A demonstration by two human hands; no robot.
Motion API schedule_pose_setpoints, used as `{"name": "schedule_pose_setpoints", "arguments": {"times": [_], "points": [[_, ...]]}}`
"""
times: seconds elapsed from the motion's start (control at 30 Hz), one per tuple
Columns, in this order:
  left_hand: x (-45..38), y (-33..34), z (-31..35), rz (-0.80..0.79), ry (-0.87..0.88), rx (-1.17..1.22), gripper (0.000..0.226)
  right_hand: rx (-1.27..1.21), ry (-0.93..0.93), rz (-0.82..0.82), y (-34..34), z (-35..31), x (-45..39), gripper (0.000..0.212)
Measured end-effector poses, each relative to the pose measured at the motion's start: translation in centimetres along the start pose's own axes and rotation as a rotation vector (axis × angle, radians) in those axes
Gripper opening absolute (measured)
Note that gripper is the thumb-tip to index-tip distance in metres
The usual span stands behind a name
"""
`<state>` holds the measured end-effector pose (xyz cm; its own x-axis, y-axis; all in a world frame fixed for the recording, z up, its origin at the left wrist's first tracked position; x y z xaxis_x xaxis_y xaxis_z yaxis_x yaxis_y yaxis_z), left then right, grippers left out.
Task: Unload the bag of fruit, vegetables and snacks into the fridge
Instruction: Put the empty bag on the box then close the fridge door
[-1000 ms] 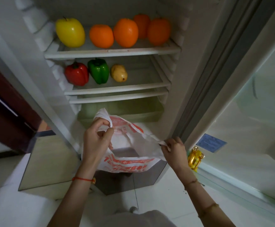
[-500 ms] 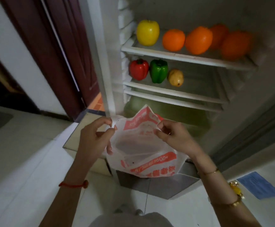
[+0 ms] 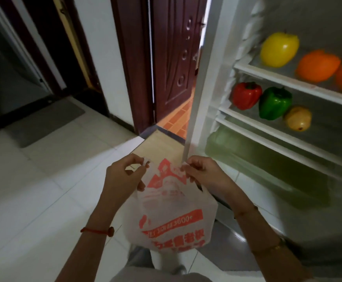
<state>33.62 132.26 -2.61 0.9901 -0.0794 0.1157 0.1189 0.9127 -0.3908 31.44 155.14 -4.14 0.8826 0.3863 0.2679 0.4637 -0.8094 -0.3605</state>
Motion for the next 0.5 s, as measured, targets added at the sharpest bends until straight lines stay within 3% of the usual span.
{"name": "schedule_pose_setpoints", "arguments": {"times": [0.2, 0.5], "points": [[-3.9, -3.5, -2.9, 0.031, -0.050, 0.006, 0.009, 0.031, 0.056, 0.019, 1.8, -0.2, -7.4, 0.022], [-13.2, -9.8, -4.2, -0.090, 0.007, -0.093, 0.008, -0.016, 0.132, 0.133, 2.5, -2.3, -17.1, 0.020]]}}
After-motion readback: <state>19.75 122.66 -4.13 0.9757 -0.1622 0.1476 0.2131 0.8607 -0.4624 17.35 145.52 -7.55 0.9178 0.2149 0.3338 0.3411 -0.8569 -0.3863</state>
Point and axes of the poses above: each hand's wrist, its own x-axis away from the middle knuckle, its own y-axis out of the palm, z = x × y, the point moved 6 cm from there along -x, towards the middle knuckle, and after that the axes turned 13 degrees about -z, right-handed, at the moved point
